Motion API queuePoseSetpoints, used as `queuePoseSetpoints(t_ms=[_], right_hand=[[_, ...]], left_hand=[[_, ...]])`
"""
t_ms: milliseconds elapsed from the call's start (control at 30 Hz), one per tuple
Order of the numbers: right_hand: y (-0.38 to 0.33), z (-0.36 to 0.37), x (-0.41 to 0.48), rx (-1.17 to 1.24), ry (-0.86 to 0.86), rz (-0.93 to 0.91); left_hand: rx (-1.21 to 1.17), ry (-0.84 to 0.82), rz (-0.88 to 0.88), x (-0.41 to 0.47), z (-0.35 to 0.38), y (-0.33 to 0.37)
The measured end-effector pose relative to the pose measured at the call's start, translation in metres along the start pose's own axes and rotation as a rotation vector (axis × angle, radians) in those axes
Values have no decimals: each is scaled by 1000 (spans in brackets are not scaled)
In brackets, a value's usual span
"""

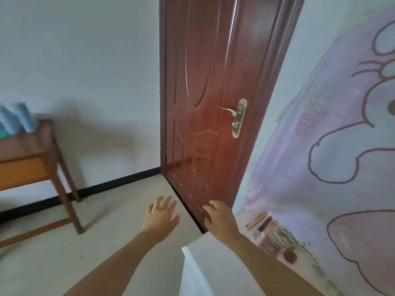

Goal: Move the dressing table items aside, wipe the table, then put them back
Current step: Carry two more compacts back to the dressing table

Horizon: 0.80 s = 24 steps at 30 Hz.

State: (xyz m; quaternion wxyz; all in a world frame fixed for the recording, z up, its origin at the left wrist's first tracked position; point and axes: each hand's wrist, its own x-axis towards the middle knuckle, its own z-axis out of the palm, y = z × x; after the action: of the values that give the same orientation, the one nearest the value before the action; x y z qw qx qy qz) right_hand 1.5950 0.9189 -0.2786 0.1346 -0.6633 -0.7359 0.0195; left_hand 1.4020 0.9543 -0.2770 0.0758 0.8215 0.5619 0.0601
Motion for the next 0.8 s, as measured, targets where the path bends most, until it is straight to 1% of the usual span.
queuePoseSetpoints(t_ms=[33,167,233,300,400,467,533,667,800], right_hand=[[-17,0,7,2,17,-47],[-96,-1,27,-36,-38,-174],[-140,7,36,-40,-16,-250],[-192,14,41,-14,-27,-315],[-274,16,39,1,-95,-388],[-325,23,40,20,-70,-443],[-362,27,40,31,-55,-497],[-448,40,39,125,-51,-596],[-507,51,46,151,-80,-680]], left_hand=[[1,18,-34,-8,-7,-15],[-26,73,-180,-52,-38,-78],[-34,88,-245,-83,-55,-115],[-33,111,-303,-117,-70,-156],[-23,143,-429,-172,-95,-220],[-7,181,-514,-209,-111,-260],[-4,223,-576,-238,-124,-289],[-27,295,-707,-306,-145,-349],[-11,317,-787,-341,-158,-387]])
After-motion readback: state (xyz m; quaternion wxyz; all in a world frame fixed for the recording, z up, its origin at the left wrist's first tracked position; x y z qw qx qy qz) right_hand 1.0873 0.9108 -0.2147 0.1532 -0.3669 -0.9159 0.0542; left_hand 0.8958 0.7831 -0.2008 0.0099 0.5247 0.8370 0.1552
